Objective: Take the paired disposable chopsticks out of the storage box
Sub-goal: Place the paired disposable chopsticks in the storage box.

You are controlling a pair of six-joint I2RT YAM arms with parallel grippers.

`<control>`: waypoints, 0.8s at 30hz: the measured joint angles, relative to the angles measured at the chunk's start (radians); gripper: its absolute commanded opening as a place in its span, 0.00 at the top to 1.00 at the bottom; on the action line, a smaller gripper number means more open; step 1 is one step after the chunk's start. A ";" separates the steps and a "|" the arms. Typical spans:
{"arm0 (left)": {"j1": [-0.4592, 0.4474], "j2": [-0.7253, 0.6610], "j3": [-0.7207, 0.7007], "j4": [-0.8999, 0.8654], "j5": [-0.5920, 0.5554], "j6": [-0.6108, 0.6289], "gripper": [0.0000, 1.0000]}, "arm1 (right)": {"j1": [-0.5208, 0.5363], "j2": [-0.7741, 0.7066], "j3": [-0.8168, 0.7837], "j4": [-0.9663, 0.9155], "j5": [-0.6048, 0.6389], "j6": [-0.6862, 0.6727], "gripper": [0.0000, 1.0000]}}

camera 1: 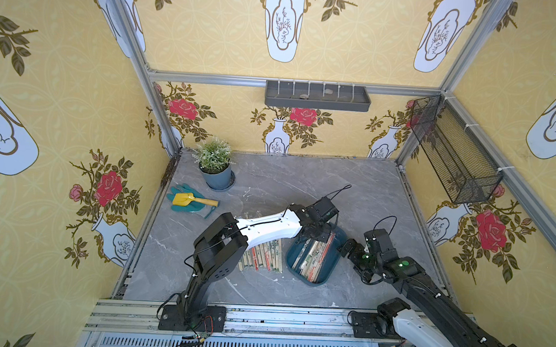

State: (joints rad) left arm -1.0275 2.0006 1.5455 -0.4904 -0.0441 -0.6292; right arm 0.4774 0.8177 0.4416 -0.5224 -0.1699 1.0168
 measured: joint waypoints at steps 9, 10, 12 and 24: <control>0.000 -0.024 -0.008 0.029 -0.001 -0.007 1.00 | 0.000 0.000 0.000 0.001 0.000 0.000 0.02; 0.000 -0.023 -0.009 0.030 0.000 -0.008 1.00 | 0.000 0.001 0.000 0.001 0.000 0.000 0.02; 0.000 -0.018 -0.010 0.037 0.000 -0.008 1.00 | 0.000 0.005 0.000 0.000 0.000 0.000 0.02; 0.001 0.059 0.048 0.042 0.006 0.000 1.00 | 0.000 0.006 0.000 0.000 0.000 0.000 0.02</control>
State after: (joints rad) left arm -1.0267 2.0594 1.5932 -0.4484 -0.0380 -0.6289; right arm 0.4770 0.8234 0.4416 -0.5220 -0.1699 1.0164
